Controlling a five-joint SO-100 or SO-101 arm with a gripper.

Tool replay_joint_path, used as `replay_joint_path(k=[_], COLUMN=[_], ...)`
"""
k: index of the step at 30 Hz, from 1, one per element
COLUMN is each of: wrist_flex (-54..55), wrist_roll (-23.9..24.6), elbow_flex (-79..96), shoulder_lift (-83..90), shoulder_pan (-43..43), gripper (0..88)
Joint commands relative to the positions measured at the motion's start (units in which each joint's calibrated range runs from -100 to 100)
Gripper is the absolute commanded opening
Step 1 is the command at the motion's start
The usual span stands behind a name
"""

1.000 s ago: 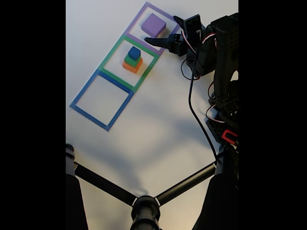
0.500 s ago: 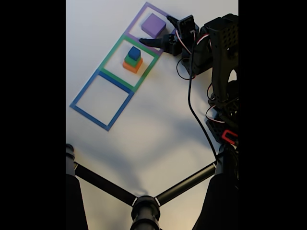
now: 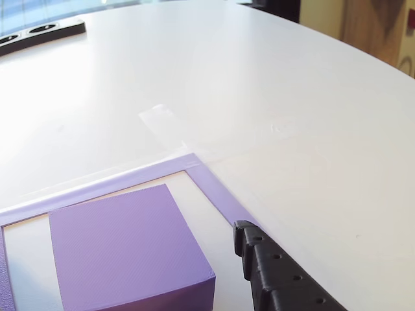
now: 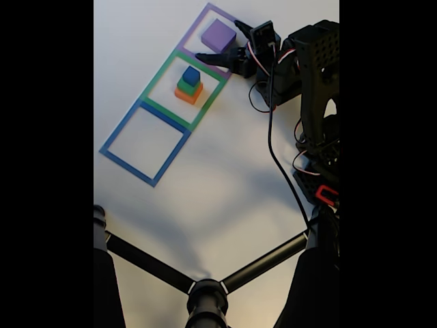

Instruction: Tower of hanoi

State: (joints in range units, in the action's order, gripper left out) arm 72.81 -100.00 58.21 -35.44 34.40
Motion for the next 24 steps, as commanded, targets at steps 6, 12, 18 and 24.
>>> replay_joint_path(k=[6,12,18,24], wrist_flex=[0.7,1.0,1.6,1.6], wrist_roll=[0.0,0.0,0.0,0.0], elbow_flex=[-0.7,-0.1,-0.2,-0.2], shoulder_lift=[-0.1,-0.3,-0.8,-0.9], shoulder_pan=[0.0,0.0,0.0,-0.4], gripper=[47.5,47.3,45.4,37.2])
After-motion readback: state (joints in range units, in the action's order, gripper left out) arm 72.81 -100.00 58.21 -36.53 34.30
